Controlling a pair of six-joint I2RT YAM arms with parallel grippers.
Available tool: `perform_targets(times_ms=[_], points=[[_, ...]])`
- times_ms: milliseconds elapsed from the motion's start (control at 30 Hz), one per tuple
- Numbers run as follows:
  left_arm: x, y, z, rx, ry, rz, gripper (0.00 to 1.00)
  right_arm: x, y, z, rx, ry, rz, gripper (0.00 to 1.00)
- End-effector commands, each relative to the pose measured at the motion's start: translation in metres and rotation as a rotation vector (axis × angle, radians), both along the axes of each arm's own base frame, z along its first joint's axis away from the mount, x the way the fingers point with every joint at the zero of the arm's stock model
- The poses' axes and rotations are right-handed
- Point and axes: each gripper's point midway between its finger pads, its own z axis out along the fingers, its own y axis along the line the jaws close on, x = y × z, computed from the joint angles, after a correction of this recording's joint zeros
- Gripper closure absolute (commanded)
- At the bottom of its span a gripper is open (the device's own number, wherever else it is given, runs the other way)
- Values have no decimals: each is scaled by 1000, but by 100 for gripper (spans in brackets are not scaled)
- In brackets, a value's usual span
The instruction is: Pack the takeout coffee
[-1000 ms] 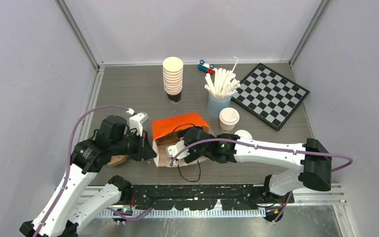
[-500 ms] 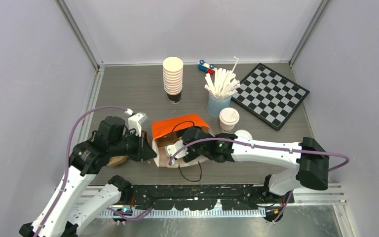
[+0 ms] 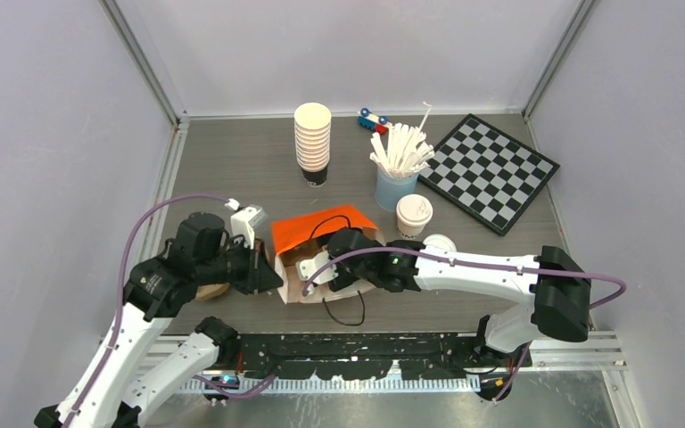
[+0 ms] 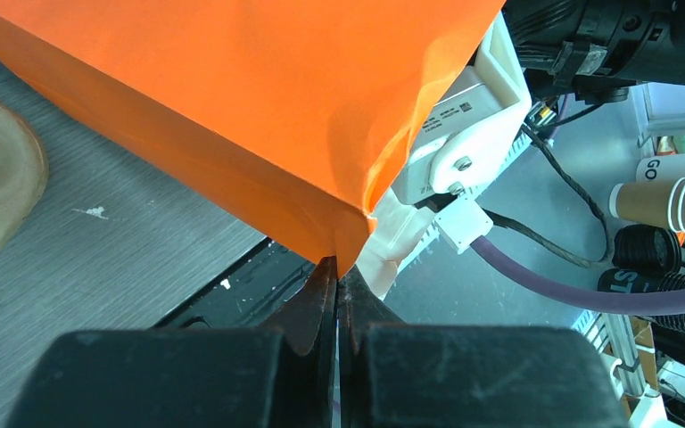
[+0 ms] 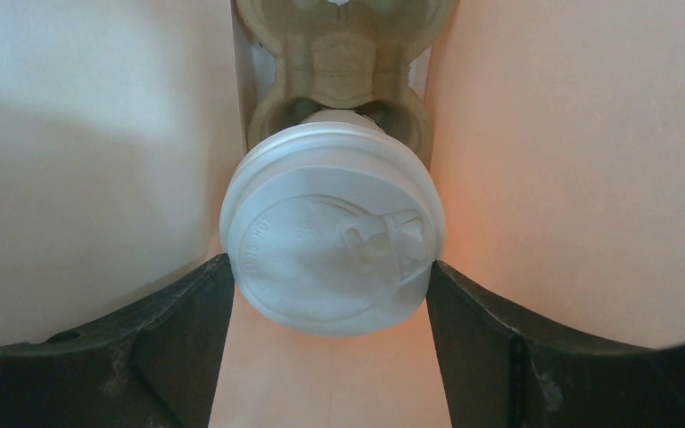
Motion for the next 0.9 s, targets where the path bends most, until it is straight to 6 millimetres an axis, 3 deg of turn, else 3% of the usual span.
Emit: perform_targets(times_ms=[0, 600, 867], points=[[-5, -3, 6, -37, -5, -20, 100, 6, 7, 6, 46, -1, -20, 29], [-3, -4, 6, -38, -2, -7, 100, 11, -10, -9, 0, 48, -57, 27], [-3, -4, 6, -35, 5, -8, 100, 13, -9, -13, -15, 64, -59, 29]])
